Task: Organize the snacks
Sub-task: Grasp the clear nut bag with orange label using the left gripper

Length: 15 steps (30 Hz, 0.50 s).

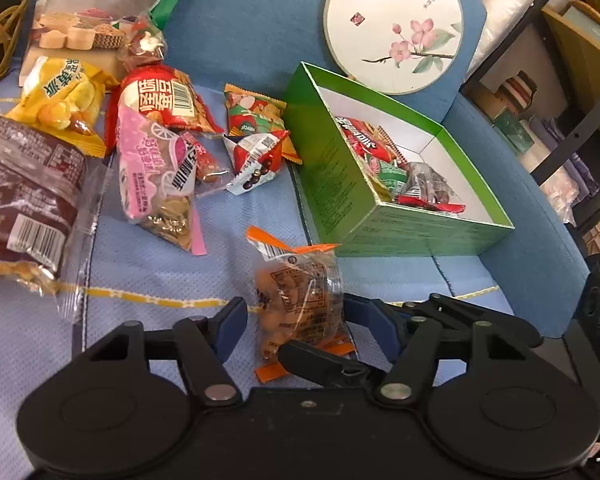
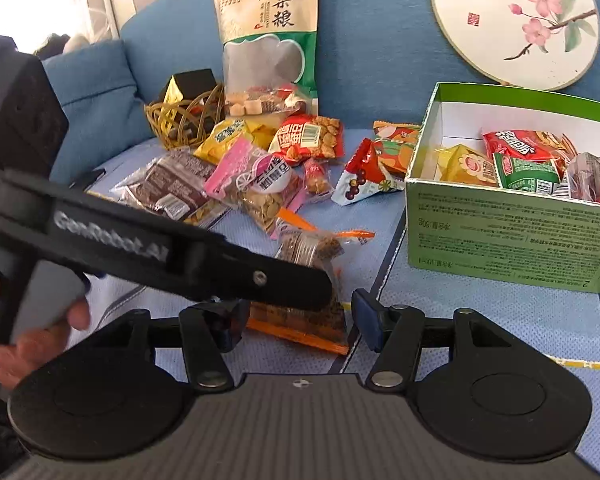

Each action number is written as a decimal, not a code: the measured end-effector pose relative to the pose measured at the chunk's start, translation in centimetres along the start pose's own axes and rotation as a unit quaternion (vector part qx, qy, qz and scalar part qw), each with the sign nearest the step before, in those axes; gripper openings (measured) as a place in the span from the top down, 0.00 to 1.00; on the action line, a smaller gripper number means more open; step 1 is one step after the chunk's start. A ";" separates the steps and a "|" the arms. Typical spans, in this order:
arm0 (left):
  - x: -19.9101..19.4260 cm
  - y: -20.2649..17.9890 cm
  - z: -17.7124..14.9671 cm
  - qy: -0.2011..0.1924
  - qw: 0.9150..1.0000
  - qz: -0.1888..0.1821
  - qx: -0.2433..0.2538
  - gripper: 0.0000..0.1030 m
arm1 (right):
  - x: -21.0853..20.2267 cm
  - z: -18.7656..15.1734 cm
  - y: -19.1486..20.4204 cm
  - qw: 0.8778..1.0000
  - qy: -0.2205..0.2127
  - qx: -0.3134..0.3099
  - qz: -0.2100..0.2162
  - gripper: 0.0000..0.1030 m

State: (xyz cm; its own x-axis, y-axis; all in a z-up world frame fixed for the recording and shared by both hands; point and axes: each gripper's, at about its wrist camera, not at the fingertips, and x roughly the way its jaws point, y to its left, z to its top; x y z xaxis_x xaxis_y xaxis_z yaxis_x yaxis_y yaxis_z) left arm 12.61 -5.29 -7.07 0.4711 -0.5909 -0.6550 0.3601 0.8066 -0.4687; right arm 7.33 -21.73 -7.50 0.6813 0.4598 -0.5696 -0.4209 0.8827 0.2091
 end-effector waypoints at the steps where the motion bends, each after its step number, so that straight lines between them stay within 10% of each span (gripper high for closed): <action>1: 0.2 0.1 0.1 0.001 1.000 0.003 -0.001 0.00 | 0.2 0.0 0.0 1.000 0.001 0.005 -0.001 0.10; 4: 0.8 0.3 0.3 0.002 1.000 0.005 -0.004 0.04 | 0.5 -0.1 0.0 1.000 0.009 0.011 0.002 0.24; 5: 1.0 0.1 0.4 0.004 1.000 0.008 0.000 0.32 | 0.6 -0.1 0.1 1.000 0.009 0.007 -0.003 0.37; 6: 1.2 0.0 0.5 0.008 1.000 0.017 0.006 0.38 | 0.5 -0.1 0.2 1.000 0.008 0.003 -0.006 0.45; 15: -0.5 -2.4 1.6 -0.030 0.998 0.017 0.044 0.41 | -2.0 0.8 0.3 0.998 -0.050 -0.016 -0.017 0.49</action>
State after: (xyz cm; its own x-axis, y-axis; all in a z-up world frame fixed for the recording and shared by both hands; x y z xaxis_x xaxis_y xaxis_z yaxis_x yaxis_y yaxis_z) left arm 12.77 -6.94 -4.67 0.5311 -0.5650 -0.6314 0.4117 0.8234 -0.3905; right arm 6.32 -22.27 -5.70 0.7512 0.4392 -0.4927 -0.4152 0.8947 0.1647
